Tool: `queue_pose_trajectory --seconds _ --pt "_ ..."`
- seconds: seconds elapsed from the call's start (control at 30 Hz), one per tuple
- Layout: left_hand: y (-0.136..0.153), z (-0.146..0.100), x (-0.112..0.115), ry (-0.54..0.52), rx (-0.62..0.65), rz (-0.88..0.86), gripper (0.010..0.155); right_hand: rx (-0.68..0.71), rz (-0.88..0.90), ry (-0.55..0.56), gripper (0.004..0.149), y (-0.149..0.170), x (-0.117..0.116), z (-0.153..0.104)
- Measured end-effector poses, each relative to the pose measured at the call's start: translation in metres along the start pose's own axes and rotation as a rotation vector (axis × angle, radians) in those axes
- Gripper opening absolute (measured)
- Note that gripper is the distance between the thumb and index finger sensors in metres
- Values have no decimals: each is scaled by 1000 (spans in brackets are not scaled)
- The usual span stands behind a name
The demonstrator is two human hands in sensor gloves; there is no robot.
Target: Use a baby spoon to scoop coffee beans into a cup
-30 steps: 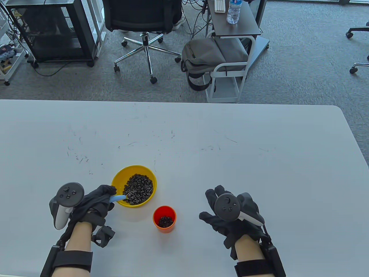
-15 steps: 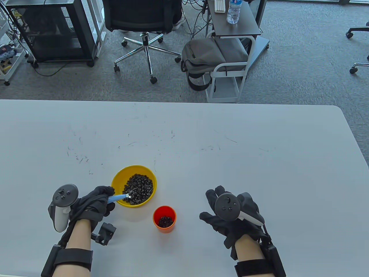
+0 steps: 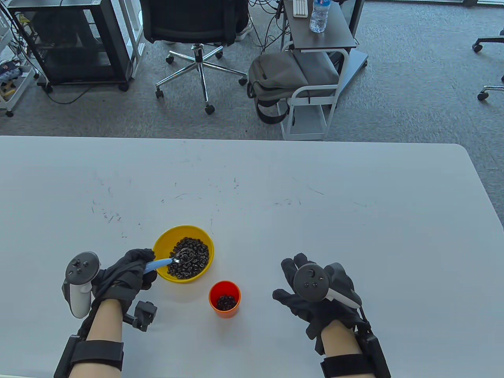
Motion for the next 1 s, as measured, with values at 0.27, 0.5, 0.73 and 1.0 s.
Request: queue_pose_trajectory --seconds 0.27,0.5,0.73,1.0 --pt "-1 -1 2 12 -2 -12 42 0 0 -2 80 0 0 0" --pt "-15 -2 14 87 61 -49 42 0 0 -4 80 0 -1 0" --pt "-32 -9 37 216 125 -65 42 0 4 -2 81 1 0 1" --pt "-44 -16 69 438 192 -35 42 -1 4 1 81 1 0 0"
Point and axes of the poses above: the tracker on the back of each hand, its own y axis roughly to the little-finger side, its own z axis roughly from the wrist to the fingertips, x = y × z, the point moved 5 cm from there along z, roughly from the wrist to the fingertips, and after that the axes turned 7 degrees about -z, right-handed, at the moved point
